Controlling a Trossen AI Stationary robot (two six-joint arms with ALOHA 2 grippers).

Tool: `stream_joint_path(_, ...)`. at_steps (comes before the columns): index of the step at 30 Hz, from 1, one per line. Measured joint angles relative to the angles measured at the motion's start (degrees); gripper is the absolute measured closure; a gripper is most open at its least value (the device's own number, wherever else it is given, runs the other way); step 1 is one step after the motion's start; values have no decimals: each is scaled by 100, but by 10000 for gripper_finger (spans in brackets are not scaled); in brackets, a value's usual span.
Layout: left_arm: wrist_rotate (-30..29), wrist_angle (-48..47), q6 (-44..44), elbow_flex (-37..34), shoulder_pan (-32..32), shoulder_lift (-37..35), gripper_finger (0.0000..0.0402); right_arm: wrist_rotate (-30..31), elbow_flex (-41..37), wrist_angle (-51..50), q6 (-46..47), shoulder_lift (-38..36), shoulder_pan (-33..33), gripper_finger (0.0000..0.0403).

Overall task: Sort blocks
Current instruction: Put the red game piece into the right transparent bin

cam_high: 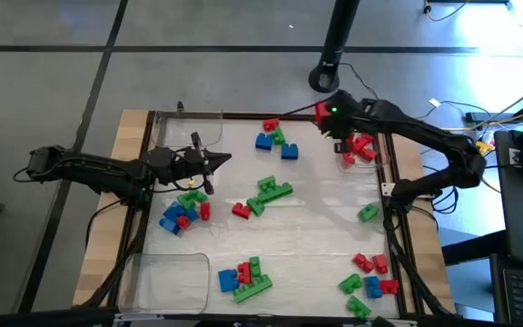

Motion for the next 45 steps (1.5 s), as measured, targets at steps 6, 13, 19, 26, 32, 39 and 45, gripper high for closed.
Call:
stream_joint_path(6,-1,-4,-53,-1,0,0,398,0,-564,-67,60,-490,-517,283)
stream_joint_path(13,-1,-2,-51,0,1,0,398,-2,-1401,-1,82,-802,-1293,283)
stream_joint_path(19,0,-2,-51,0,0,0,398,-108,-1916,161,82,-804,-1737,283)
stream_joint_path(26,-2,-2,-51,0,0,0,398,-210,-2218,279,81,-804,-1793,283)
stream_joint_path(32,-2,-2,-51,0,2,0,398,-211,-2221,301,103,-802,-1793,283)
stream_joint_path(39,-1,-1,-48,0,1,0,398,-171,-2221,301,103,-800,-1790,230)
stream_joint_path(45,0,0,-48,0,0,0,398,-11,-2221,260,103,-800,-1790,166)
